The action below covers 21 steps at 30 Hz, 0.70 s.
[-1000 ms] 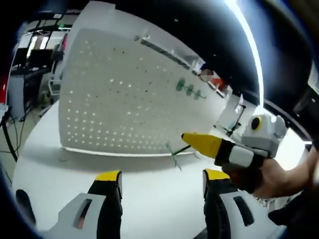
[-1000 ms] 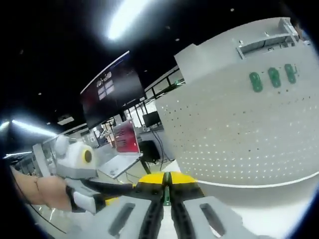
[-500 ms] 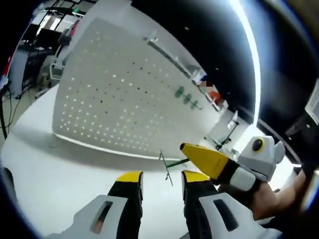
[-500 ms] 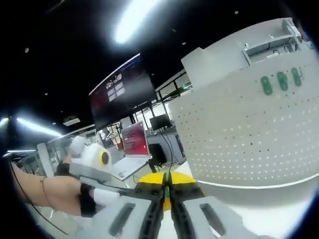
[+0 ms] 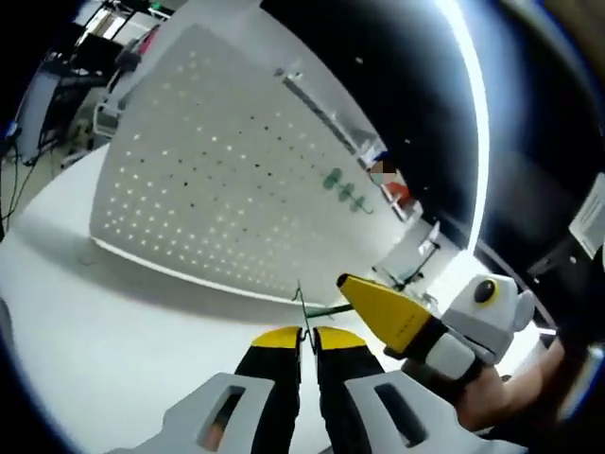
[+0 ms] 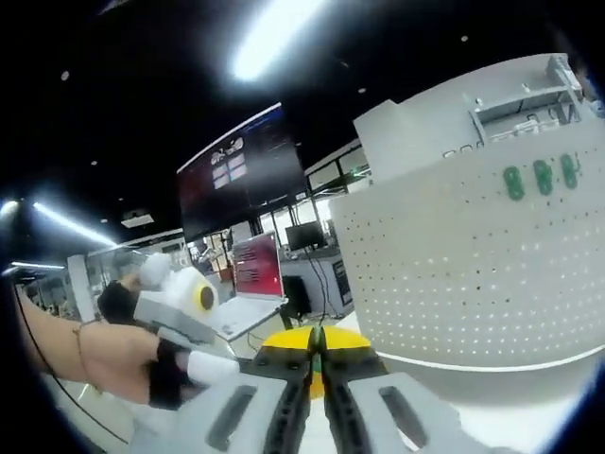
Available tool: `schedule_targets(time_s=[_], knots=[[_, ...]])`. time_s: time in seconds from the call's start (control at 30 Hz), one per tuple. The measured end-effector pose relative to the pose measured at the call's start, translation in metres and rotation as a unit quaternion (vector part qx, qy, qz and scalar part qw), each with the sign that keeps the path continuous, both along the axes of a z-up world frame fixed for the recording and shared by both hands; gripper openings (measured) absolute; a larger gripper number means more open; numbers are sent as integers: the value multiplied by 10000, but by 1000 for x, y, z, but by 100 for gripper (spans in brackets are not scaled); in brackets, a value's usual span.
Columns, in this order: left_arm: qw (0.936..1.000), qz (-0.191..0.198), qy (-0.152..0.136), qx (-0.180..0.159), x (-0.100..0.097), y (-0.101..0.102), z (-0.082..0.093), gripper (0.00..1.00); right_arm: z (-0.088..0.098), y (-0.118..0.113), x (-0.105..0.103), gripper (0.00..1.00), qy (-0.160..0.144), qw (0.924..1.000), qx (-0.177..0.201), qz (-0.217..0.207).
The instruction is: Insert the hook assembly into the mounting plate slot until the hook locks in place.
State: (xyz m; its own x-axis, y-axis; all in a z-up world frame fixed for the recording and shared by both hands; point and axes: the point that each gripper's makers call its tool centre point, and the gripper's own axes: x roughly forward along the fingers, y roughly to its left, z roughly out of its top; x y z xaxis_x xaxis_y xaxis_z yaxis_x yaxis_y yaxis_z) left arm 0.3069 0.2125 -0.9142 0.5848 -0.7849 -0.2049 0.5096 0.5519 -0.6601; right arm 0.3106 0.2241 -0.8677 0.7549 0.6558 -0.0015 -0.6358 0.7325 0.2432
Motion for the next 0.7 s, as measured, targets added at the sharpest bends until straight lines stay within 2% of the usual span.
schedule_targets(time_s=[0.13, 0.23, 0.3, 0.43, 0.5, 0.67, 0.7], knots=[[10000, -43, 41, -50, -2, -1, 1, 4, 1, 0, -2, 0, -142, 9998, -140, -8], [9999, -38, 80, -88, -2, -2, 1, 3, 1, -1, -3, 0, -134, 9998, -174, -33], [10000, -37, 19, 26, -2, -2, 0, 2, 0, -2, -3, 0, -97, 9997, -207, -39], [9999, -8, 43, 152, 0, 0, -2, 1, -5, -2, -3, 0, 155, 9997, -183, -38], [9996, 0, 0, 284, 0, 1, -4, 1, -7, -2, -3, 0, 255, 9992, -297, 19], [9989, 163, -38, 438, 5, 7, -6, 1, -4, -8, -3, 8, 591, 9982, 50, 87], [9984, 209, -83, 528, 6, 10, -6, 1, -5, -6, -7, 9, 778, 9966, 136, 230]])
